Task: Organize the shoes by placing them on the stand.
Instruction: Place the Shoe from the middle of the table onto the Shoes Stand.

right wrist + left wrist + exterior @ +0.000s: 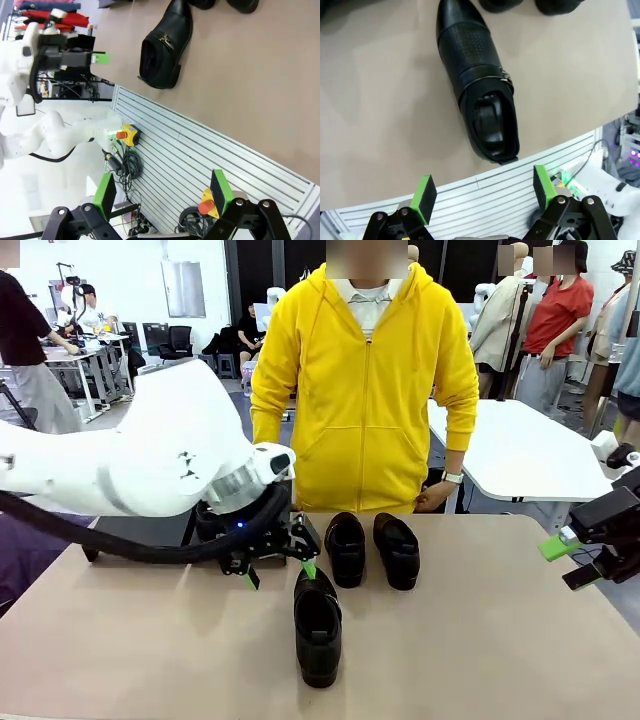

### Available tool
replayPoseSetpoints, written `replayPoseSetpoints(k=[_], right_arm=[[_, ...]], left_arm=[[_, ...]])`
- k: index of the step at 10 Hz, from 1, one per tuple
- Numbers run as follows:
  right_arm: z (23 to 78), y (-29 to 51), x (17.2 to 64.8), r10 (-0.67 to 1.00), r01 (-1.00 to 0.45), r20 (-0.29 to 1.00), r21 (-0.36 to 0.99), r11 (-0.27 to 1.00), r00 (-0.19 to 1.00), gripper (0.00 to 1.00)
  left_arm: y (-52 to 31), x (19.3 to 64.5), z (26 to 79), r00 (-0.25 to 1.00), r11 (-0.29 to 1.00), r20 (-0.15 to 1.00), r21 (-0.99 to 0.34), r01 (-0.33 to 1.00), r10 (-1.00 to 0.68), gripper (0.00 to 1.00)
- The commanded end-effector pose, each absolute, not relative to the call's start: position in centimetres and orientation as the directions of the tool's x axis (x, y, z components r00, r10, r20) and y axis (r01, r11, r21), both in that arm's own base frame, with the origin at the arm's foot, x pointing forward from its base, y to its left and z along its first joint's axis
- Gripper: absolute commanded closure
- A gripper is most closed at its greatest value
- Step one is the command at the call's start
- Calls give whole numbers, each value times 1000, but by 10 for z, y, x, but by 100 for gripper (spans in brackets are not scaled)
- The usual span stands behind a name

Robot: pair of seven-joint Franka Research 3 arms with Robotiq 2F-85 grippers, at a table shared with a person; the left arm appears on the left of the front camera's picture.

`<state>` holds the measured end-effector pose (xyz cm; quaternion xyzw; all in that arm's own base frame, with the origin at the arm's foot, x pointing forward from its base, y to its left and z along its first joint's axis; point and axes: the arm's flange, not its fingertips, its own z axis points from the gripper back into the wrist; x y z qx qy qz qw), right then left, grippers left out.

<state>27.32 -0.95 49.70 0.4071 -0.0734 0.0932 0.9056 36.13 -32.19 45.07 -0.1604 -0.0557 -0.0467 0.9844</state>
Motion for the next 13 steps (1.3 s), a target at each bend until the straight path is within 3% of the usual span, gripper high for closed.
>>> replayPoseSetpoints(k=[1, 3, 6, 13], right_arm=[[499, -11, 276, 124, -254, 229, 726, 639, 965, 0], [499, -11, 276, 124, -254, 229, 726, 639, 965, 0], [499, -11, 276, 124, -254, 229, 726, 639, 965, 0], [499, -11, 276, 124, -254, 229, 726, 639, 965, 0]], left_arm=[[-315, 349, 463, 983, 939, 168, -319, 129, -78, 0], [-315, 349, 463, 983, 939, 168, -319, 129, -78, 0], [-333, 380, 431, 999, 973, 41, -226, 40, -32, 0], [-354, 403, 373, 998, 977, -10, -206, -62, 61, 0]])
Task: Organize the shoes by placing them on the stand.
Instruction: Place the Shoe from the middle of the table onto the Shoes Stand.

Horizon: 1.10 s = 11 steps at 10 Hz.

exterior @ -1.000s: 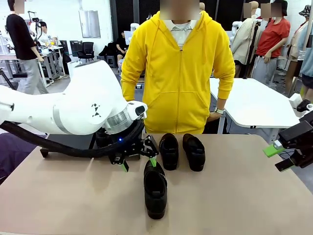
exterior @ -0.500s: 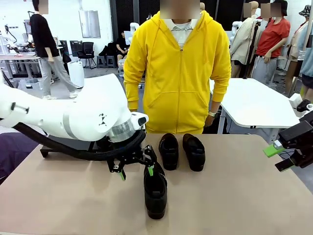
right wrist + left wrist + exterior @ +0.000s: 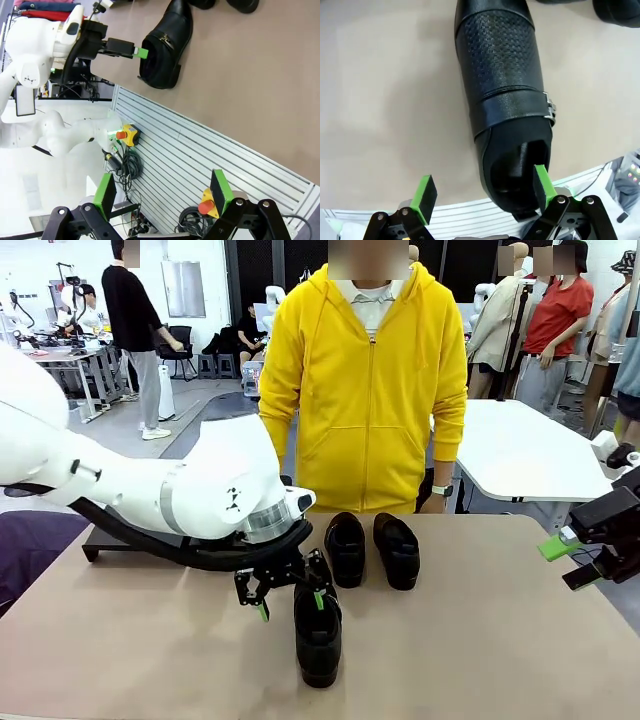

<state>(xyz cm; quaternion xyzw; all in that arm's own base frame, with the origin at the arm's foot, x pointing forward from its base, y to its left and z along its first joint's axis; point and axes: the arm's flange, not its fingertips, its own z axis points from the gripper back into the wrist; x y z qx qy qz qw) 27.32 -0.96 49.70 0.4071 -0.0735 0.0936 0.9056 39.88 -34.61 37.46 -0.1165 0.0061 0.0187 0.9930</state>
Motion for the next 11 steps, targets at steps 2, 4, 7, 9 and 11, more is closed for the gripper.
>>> replayPoseSetpoints(k=[2, 4, 7, 9, 11], right_arm=[[499, -11, 276, 124, -254, 229, 726, 639, 965, 0], [499, -11, 276, 124, -254, 229, 726, 639, 965, 0], [499, -11, 276, 124, -254, 229, 726, 639, 965, 0], [499, -11, 276, 124, -254, 229, 726, 639, 965, 0], [499, -11, 276, 124, -254, 229, 726, 639, 965, 0]], left_arm=[[-357, 405, 363, 998, 982, -36, -177, -61, 56, 0], [-357, 405, 356, 997, 985, -50, -158, -68, 61, 0], [-364, 406, 351, 998, 986, 0, -152, -66, 67, 41], [-366, 405, 351, 998, 988, -1, -147, -56, 57, 100], [-366, 405, 351, 998, 985, 6, -164, -59, 61, 100]])
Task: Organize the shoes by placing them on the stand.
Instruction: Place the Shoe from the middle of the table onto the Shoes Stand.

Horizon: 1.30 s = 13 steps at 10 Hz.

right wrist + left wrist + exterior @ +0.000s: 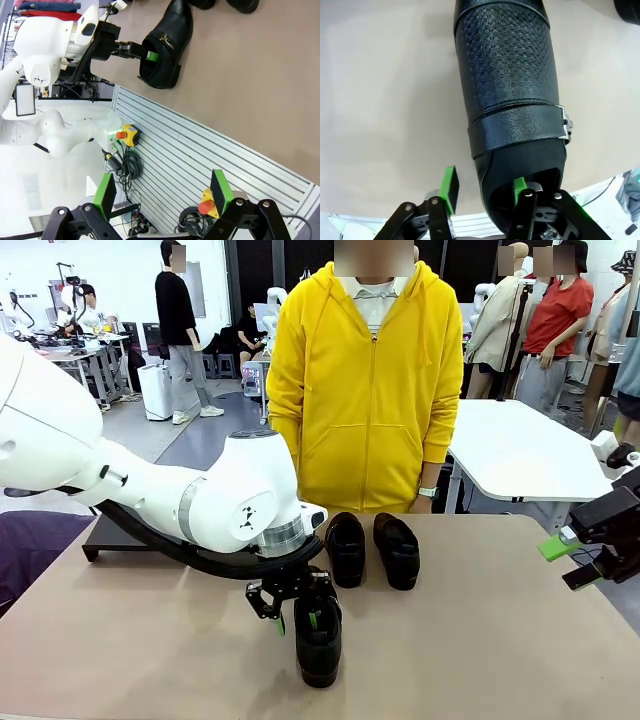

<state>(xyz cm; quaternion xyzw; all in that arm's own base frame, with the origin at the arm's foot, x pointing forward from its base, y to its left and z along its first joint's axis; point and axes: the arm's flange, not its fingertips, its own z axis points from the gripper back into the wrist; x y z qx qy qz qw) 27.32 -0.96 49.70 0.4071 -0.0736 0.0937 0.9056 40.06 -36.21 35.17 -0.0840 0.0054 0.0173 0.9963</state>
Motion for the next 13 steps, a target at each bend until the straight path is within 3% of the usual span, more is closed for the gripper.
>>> replayPoseSetpoints(k=[1, 7, 12, 13], right_arm=[[499, -11, 276, 124, -254, 229, 726, 639, 965, 0], [499, -11, 276, 124, -254, 229, 726, 639, 965, 0], [499, -11, 276, 124, -254, 229, 726, 639, 965, 0], [499, -11, 276, 124, -254, 229, 726, 639, 965, 0]], left_arm=[[-366, 404, 351, 998, 986, 5, -159, -54, 55, 100], [-367, 394, 371, 999, 987, 51, -160, 22, -14, 100], [-309, 336, 476, 923, 966, 358, -152, 209, -143, 100], [-292, 329, 482, 904, 977, 416, -133, 166, -97, 100]])
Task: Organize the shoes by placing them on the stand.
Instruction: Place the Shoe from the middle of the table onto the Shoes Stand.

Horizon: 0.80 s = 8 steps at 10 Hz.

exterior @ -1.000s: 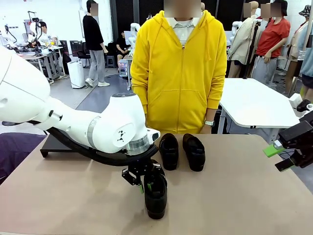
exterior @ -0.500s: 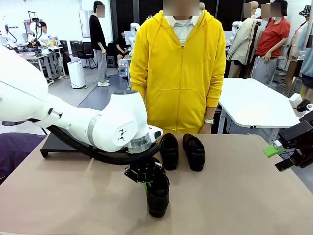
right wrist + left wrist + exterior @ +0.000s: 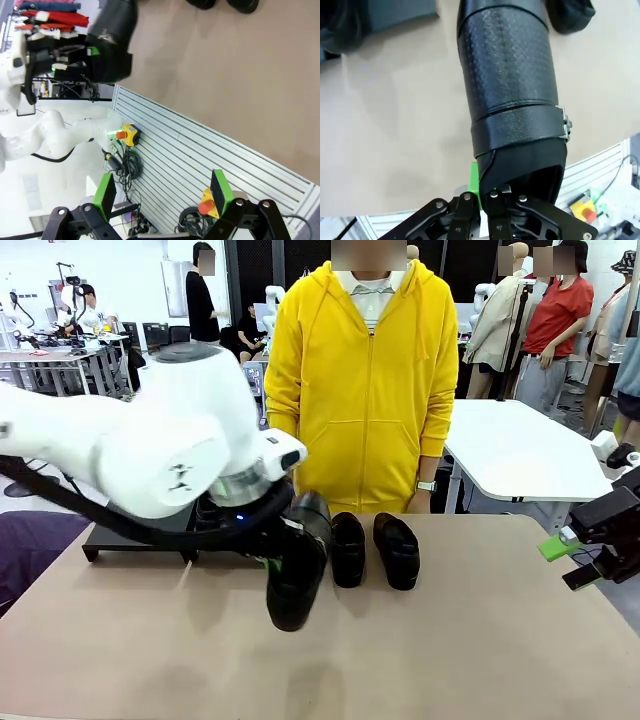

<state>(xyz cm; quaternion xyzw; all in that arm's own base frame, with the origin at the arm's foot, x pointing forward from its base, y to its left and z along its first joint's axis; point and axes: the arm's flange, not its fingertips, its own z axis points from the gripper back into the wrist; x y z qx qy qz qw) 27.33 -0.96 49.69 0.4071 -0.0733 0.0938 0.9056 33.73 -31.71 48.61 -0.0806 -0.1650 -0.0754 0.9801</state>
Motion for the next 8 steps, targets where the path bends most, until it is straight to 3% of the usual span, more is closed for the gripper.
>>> replayPoseSetpoints(k=[1, 2, 3, 8], right_arm=[[499, -11, 276, 124, -254, 229, 726, 639, 965, 0], [499, -11, 276, 124, -254, 229, 726, 639, 965, 0], [499, -11, 276, 124, -254, 229, 726, 639, 965, 0], [499, -11, 276, 124, -254, 229, 726, 639, 965, 0]], left_arm=[[-273, 323, 484, 877, 979, 478, -153, 136, -47, 100], [-259, 318, 483, 830, 982, 557, -176, 69, 42, 100], [-297, 330, 494, 913, 978, 399, -137, 156, -90, 100], [-295, 325, 483, 912, 982, 402, -122, 147, -87, 100]])
